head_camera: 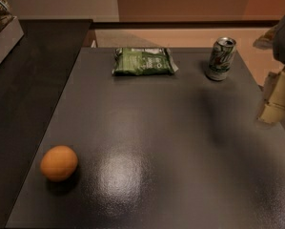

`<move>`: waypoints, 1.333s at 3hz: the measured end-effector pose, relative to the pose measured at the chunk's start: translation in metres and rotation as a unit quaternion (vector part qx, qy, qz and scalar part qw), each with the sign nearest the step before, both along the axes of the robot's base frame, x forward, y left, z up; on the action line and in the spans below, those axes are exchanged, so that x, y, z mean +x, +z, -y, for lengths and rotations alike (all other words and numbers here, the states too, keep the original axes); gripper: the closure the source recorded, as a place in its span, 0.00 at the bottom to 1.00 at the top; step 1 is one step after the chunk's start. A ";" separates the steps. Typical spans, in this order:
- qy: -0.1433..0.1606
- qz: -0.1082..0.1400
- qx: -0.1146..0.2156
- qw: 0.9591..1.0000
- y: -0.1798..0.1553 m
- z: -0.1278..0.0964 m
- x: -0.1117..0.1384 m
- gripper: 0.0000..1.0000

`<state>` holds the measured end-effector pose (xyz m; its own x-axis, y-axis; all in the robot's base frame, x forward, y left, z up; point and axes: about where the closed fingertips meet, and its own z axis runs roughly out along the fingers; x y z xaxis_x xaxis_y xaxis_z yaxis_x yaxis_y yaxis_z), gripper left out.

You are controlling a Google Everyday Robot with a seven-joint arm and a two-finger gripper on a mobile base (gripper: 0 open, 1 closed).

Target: Pick green jalapeno chip bag

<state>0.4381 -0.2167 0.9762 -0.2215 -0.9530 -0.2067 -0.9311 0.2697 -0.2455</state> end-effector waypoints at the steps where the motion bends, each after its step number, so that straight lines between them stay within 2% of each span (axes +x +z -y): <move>1: 0.002 0.007 -0.004 1.000 0.001 -0.002 0.002 0.00; 2: 0.023 0.019 0.006 1.000 0.000 -0.012 0.020 0.00; 4: 0.086 0.042 0.041 0.995 -0.011 -0.057 0.076 0.00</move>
Offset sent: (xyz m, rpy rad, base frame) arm 0.0497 0.0258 -0.0076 0.0507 -0.0550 0.1183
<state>0.5146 -0.1598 0.9654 -0.0347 -0.9545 -0.2962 -0.9424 0.1299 -0.3083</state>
